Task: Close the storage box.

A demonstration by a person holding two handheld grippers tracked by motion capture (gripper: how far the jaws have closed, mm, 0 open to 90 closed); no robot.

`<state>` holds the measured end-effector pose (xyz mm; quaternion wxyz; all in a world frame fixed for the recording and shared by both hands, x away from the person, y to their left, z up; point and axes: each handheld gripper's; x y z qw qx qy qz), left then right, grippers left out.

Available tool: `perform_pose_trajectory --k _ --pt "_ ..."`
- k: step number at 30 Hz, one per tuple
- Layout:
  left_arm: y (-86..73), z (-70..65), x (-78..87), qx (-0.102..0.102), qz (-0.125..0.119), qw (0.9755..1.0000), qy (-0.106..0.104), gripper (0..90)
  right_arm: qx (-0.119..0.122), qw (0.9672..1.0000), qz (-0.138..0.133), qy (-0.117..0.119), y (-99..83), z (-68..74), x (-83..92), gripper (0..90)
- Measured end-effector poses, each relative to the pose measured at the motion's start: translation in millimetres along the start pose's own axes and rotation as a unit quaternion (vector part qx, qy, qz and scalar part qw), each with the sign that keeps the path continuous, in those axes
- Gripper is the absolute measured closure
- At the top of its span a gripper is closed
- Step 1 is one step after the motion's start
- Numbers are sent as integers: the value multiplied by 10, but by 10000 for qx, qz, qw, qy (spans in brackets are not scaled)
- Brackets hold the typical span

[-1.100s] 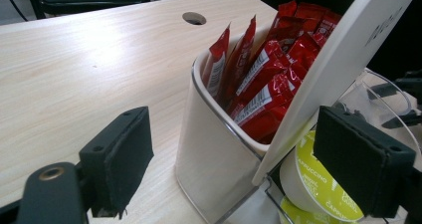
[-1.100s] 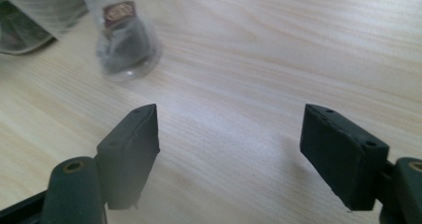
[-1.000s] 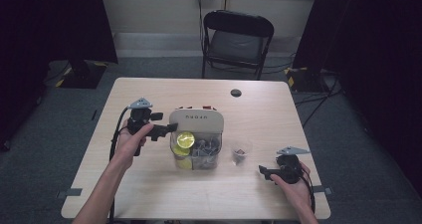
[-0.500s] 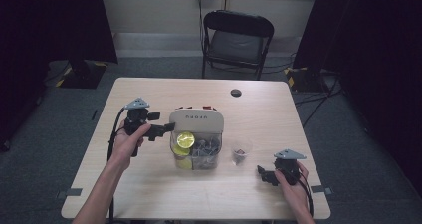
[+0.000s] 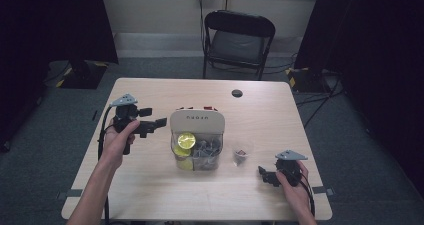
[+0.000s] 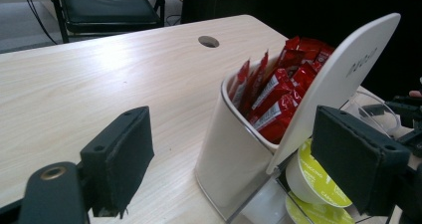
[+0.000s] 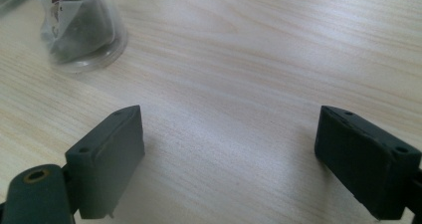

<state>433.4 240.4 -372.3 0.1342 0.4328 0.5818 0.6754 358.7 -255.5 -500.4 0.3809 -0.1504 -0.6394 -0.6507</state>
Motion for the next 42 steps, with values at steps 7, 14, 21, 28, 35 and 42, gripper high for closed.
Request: perform_pose_trajectory --k 7,14,21,28,35,42 --pt "-32 74 -71 155 -2 9997 169 167 -2 10000 -3 -2 -1 1 1 115" --pt "-82 102 -202 173 81 9993 319 171 -6 10000 -4 1 -2 1 1 115" --pt "-67 105 -288 186 6 9996 232 185 -7 10000 -4 -2 -2 2 1 115" --pt "-28 91 -302 243 -188 9995 107 224 -9 10000 -4 -1 -2 2 0 115" --pt "14 70 -293 205 -202 9996 32 245 -8 10000 -4 -1 -2 1 0 115" --pt "70 29 -298 137 -266 9995 -119 238 -4 10000 -5 2 -1 0 0 114"
Point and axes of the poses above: each handheld gripper's, and its own axes: x roughly backward along the jaws, y roughly out of its top, z roughly to its left, and after that the axes turned 12 degrees about -x, right-handed
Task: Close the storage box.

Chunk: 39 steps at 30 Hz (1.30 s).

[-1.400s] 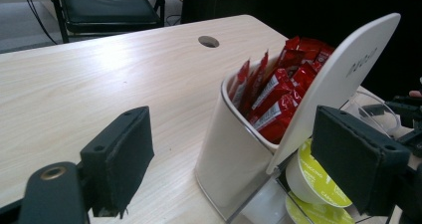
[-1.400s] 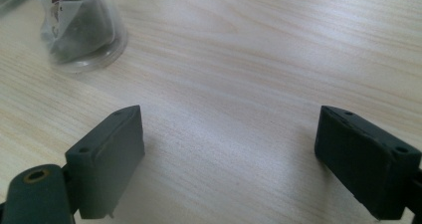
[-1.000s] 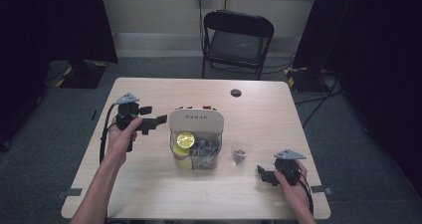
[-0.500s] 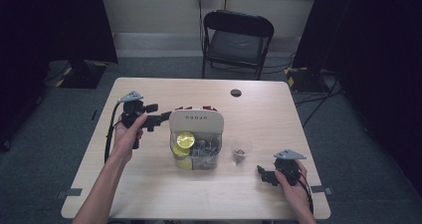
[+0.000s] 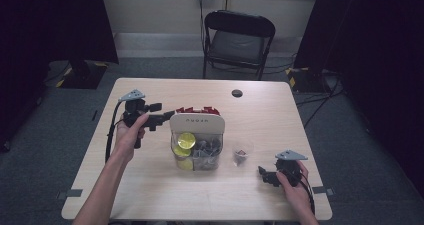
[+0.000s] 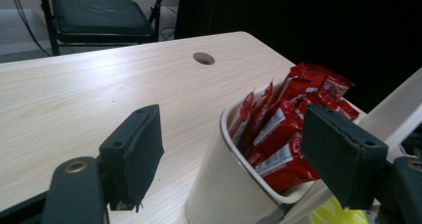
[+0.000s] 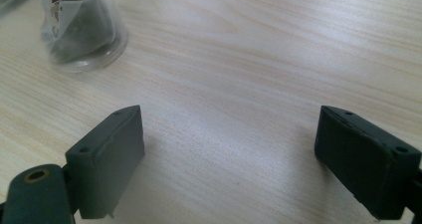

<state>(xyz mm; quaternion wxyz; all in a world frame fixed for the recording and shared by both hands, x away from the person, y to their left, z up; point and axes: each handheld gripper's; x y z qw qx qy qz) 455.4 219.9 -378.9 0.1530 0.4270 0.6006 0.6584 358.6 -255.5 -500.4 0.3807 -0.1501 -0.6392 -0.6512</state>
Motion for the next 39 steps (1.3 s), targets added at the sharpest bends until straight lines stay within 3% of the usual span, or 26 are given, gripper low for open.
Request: perform_pose_trajectory --k 29,39 --pt "-53 -126 100 -55 99 9998 -133 204 -1 10000 1 -1 0 1 0 115" --pt "-61 -170 75 -177 216 9994 -180 203 -1 10000 2 -1 0 1 0 115"
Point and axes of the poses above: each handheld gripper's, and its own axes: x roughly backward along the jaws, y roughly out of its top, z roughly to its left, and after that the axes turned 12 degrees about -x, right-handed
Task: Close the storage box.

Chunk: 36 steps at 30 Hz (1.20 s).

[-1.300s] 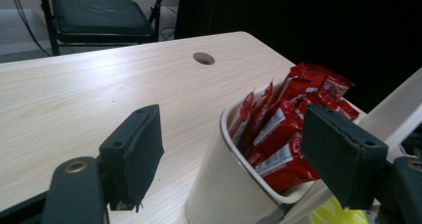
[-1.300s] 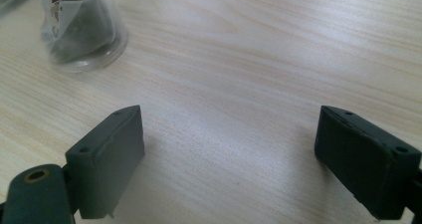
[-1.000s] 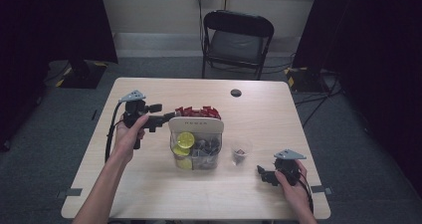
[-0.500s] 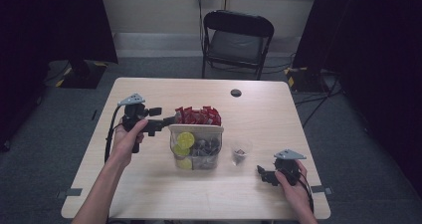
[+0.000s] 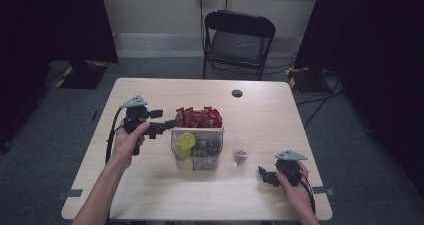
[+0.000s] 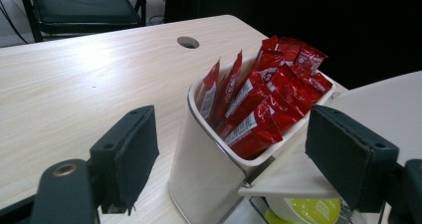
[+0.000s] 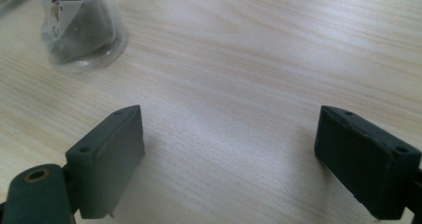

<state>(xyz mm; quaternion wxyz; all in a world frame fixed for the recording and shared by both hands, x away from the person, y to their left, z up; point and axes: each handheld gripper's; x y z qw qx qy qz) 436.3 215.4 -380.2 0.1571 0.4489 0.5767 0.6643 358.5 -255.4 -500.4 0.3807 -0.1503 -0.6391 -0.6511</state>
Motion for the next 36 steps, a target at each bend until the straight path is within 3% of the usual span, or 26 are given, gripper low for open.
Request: perform_pose_trajectory --k 21,36 --pt "-58 -49 -41 -97 188 9998 -64 190 8 10000 -3 11 -2 0 2 115" --pt "-108 -71 -113 -156 464 9988 -86 184 9 10000 -3 11 -2 0 2 115"
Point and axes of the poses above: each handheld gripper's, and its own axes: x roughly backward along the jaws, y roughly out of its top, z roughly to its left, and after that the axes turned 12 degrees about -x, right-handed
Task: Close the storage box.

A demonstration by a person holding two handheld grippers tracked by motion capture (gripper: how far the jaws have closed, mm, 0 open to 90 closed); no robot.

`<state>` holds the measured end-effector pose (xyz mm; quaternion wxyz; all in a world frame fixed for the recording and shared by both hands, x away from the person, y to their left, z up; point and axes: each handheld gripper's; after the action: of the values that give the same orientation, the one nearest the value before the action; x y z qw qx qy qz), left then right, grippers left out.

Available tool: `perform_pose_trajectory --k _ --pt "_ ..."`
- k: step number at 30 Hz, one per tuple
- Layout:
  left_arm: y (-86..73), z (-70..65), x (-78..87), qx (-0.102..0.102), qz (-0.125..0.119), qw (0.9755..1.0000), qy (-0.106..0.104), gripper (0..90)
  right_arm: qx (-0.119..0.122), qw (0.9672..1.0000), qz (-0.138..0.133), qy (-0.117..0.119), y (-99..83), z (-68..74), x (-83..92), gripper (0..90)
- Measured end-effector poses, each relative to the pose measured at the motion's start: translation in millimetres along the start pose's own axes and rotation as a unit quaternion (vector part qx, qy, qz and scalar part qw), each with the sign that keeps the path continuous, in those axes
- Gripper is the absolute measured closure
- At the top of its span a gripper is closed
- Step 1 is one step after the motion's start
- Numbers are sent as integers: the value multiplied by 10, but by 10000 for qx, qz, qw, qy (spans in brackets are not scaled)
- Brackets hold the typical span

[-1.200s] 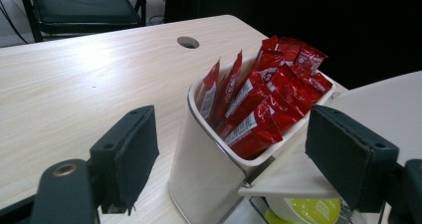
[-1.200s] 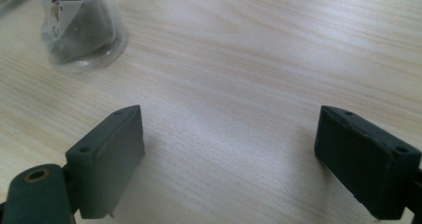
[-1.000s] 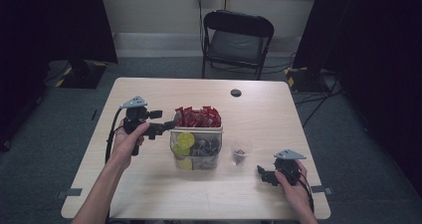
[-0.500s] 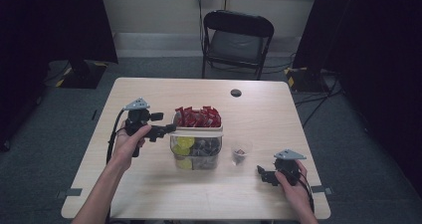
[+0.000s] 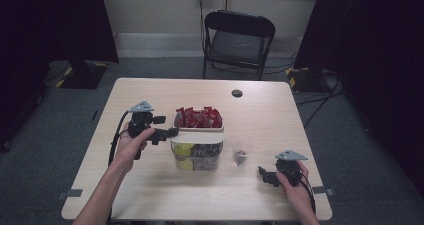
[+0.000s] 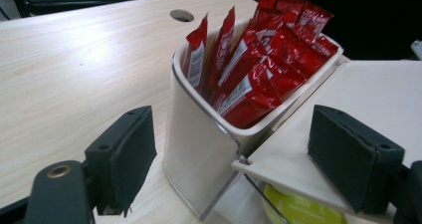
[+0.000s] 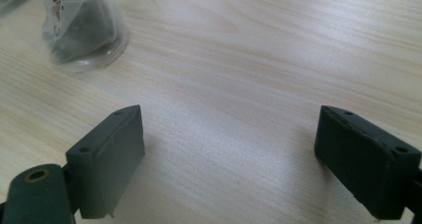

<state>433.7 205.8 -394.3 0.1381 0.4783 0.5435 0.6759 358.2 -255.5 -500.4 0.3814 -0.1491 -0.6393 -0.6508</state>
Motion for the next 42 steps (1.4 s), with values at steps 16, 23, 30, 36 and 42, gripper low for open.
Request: perform_pose_trajectory --k 16,23,30,36,42 --pt "-72 -13 -114 -144 274 9995 21 167 -2 10000 -6 0 -1 1 0 115" --pt "-73 -42 -117 -94 256 9996 -1 168 -1 10000 -4 7 -1 0 0 115" --pt "-72 -64 -19 -114 196 9997 39 167 -7 10000 -4 1 -1 2 1 116" --pt "-106 -39 148 -103 107 9998 141 167 -2 10000 -3 2 -3 1 2 115" --pt "-199 -26 262 -109 62 9996 237 168 -10 10000 1 2 -3 2 3 115"
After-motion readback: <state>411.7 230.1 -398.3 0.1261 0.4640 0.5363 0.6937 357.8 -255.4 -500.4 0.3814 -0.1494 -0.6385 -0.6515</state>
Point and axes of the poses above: each handheld gripper's, and its own axes: x roughly backward along the jaws, y roughly out of its top, z roughly to its left, and after that the axes turned 12 degrees about -x, right-handed
